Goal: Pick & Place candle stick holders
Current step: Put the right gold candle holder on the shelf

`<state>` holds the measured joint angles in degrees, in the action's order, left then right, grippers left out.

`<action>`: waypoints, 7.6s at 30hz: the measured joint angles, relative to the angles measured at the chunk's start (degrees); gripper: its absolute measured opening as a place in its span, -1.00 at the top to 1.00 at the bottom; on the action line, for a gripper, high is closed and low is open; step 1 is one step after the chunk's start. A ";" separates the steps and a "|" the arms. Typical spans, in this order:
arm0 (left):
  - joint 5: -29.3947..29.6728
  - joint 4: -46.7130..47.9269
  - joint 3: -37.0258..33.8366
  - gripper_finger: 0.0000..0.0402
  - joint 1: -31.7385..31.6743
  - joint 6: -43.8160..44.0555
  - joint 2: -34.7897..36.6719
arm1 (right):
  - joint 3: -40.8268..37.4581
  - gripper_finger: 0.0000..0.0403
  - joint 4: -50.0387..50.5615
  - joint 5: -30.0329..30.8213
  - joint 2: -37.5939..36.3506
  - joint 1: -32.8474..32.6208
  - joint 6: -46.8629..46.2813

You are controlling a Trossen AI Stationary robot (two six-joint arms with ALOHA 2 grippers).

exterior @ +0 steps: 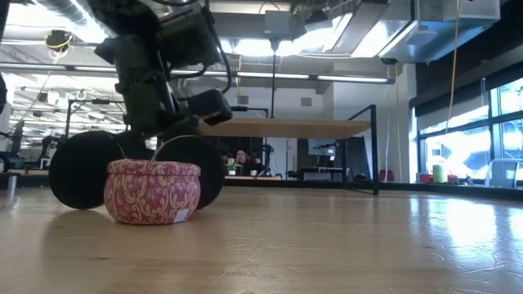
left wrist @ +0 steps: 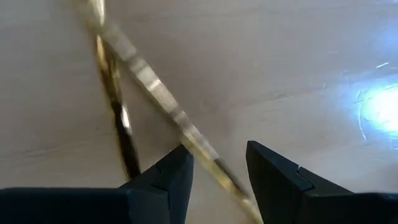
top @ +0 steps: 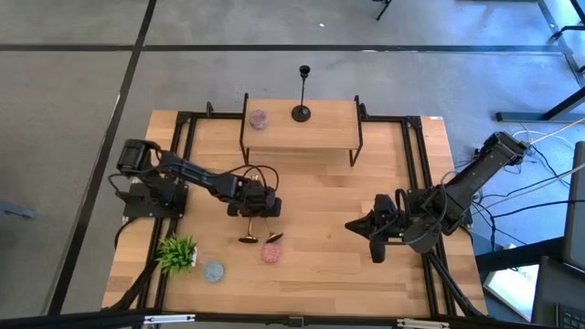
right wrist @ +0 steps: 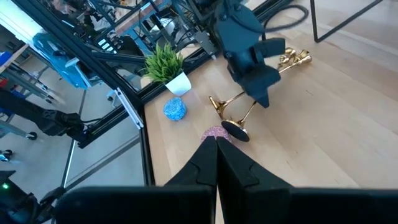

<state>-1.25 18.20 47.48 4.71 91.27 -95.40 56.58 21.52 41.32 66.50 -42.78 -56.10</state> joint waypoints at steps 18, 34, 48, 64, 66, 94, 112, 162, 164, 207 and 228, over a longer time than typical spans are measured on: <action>1.20 -6.31 0.58 0.96 0.11 -4.74 2.29 | 0.00 1.00 -0.11 0.35 0.00 0.02 0.02; 17.21 -5.61 9.06 0.96 0.11 -18.11 13.48 | 0.00 1.00 -0.62 -0.02 0.00 0.02 0.04; 50.96 -5.97 9.46 0.95 -0.94 -43.26 27.71 | 0.00 1.00 -1.16 -0.14 0.00 0.00 1.51; 36.85 -24.47 9.46 0.96 -23.92 -74.29 29.34 | 0.00 1.00 -4.90 1.08 0.02 5.56 2.66; 32.73 -24.45 9.46 0.96 -28.01 -74.67 29.27 | 0.00 1.00 -6.32 1.07 0.02 6.35 5.11; -7.30 -43.85 9.03 0.96 -52.56 -83.77 10.19 | -0.02 1.00 -14.02 0.00 3.80 12.33 11.84; -16.53 -42.13 9.03 0.96 -55.85 -90.99 10.19 | -0.02 1.00 -13.35 -1.07 3.80 12.87 11.56; -23.75 -48.25 3.06 0.96 -60.70 -90.48 10.19 | -0.02 1.00 -13.62 -4.68 3.80 15.41 10.91; -23.75 -48.31 3.06 0.96 -60.70 -90.59 10.19 | -0.02 1.00 -13.62 -4.68 3.80 15.41 10.91; -23.44 -48.05 3.08 0.90 -60.70 -88.90 7.29 | -0.02 1.00 -13.60 -4.46 3.80 15.76 10.91; -20.29 -38.76 3.08 0.67 -60.63 -85.99 10.52 | -0.02 1.00 -13.60 -4.33 3.80 15.85 11.15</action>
<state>-21.54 -20.56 50.57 -55.92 5.28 -84.88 56.55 7.92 36.99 70.30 -26.94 -44.95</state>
